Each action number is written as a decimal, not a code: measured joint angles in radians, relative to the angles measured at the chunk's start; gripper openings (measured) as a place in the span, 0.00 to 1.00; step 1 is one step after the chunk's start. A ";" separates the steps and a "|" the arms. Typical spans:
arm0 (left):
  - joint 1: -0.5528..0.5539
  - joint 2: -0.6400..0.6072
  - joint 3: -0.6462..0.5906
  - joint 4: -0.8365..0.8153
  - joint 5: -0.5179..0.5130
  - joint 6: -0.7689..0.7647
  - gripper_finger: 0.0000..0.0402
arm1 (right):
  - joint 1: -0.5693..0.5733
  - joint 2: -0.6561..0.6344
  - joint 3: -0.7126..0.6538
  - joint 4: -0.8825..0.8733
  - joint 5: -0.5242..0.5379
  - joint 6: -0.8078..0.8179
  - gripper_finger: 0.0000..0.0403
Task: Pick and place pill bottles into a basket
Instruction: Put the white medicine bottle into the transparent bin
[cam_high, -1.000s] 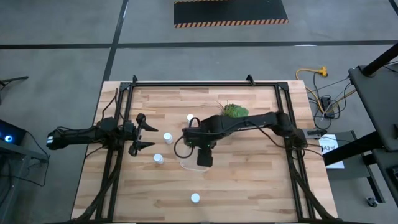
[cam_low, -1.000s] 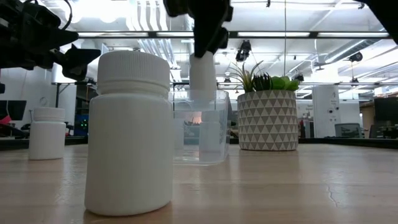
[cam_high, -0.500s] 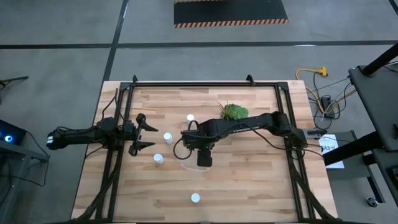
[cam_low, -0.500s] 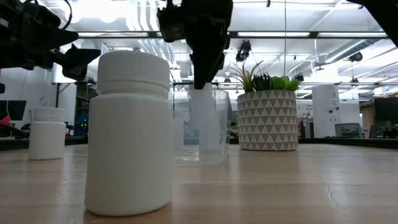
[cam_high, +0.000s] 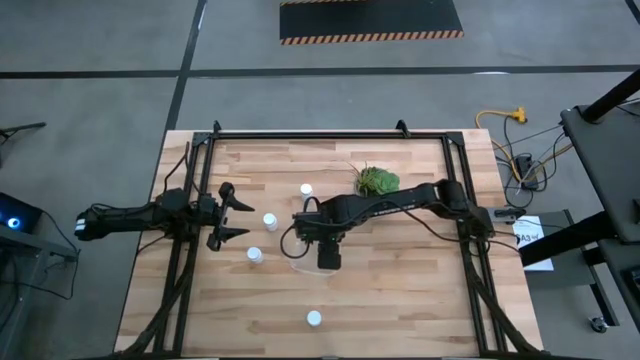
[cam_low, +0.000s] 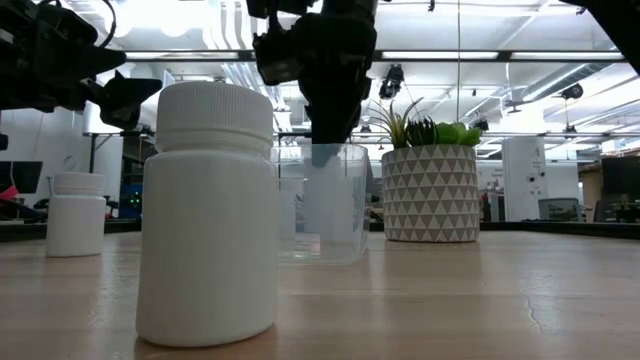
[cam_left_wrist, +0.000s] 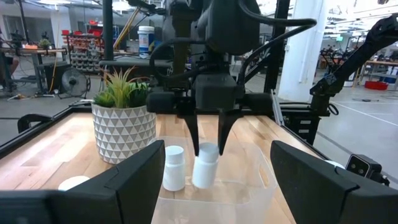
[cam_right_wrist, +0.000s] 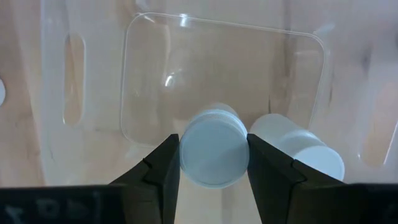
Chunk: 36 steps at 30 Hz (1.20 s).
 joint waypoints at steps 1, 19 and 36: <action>0.000 0.000 0.000 0.000 0.000 0.000 0.68 | 0.000 -0.003 -0.006 0.005 0.000 0.000 0.34; 0.000 0.001 0.000 0.000 0.000 0.000 0.68 | 0.001 -0.084 -0.092 0.103 -0.020 -0.026 0.34; 0.000 0.000 0.000 0.000 0.000 0.000 0.68 | -0.003 -0.197 -0.241 0.183 -0.021 0.012 0.34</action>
